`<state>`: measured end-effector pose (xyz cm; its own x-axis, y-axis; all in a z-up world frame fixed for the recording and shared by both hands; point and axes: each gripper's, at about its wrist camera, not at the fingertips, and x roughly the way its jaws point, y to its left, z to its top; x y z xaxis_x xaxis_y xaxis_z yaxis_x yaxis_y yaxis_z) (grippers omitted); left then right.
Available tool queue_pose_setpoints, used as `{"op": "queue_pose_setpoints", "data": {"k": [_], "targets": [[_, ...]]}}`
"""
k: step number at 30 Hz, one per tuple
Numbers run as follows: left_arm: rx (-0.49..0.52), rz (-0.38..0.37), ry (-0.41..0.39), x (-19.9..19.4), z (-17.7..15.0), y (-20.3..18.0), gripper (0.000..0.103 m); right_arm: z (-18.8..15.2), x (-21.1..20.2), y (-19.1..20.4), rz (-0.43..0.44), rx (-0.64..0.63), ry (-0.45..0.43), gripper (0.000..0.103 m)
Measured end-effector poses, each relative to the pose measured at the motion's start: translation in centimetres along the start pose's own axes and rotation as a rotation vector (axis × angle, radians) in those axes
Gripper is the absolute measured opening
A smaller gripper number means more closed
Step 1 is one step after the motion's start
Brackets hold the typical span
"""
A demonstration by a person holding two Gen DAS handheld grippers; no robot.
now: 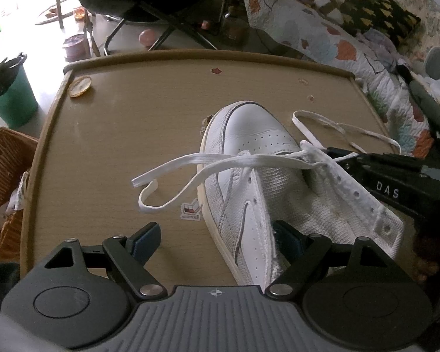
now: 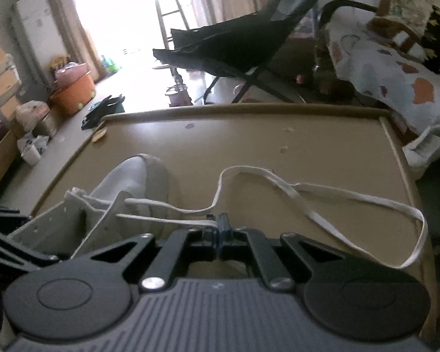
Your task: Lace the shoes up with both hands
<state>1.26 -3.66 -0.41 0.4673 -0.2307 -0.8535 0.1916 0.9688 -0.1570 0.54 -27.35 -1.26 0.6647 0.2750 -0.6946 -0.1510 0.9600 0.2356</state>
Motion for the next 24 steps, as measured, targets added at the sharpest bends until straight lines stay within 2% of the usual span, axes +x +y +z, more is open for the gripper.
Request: {"op": "queue_pose_setpoints", "data": {"k": [6,10,24], "targets": [[0.001,0.002,0.000,0.0,0.0,-0.1,0.086,0.0,0.2,-1.0,-0.052,0.074,0.002,0.001],[0.001,0.001,0.000,0.0,0.0,-0.1,0.086,0.1,0.2,-2.1,-0.055,0.139,0.009,0.001],[-0.006,-0.001,-0.004,0.1,-0.1,0.0,0.086,0.1,-0.5,-3.0,-0.086,0.151,0.003,0.001]]}}
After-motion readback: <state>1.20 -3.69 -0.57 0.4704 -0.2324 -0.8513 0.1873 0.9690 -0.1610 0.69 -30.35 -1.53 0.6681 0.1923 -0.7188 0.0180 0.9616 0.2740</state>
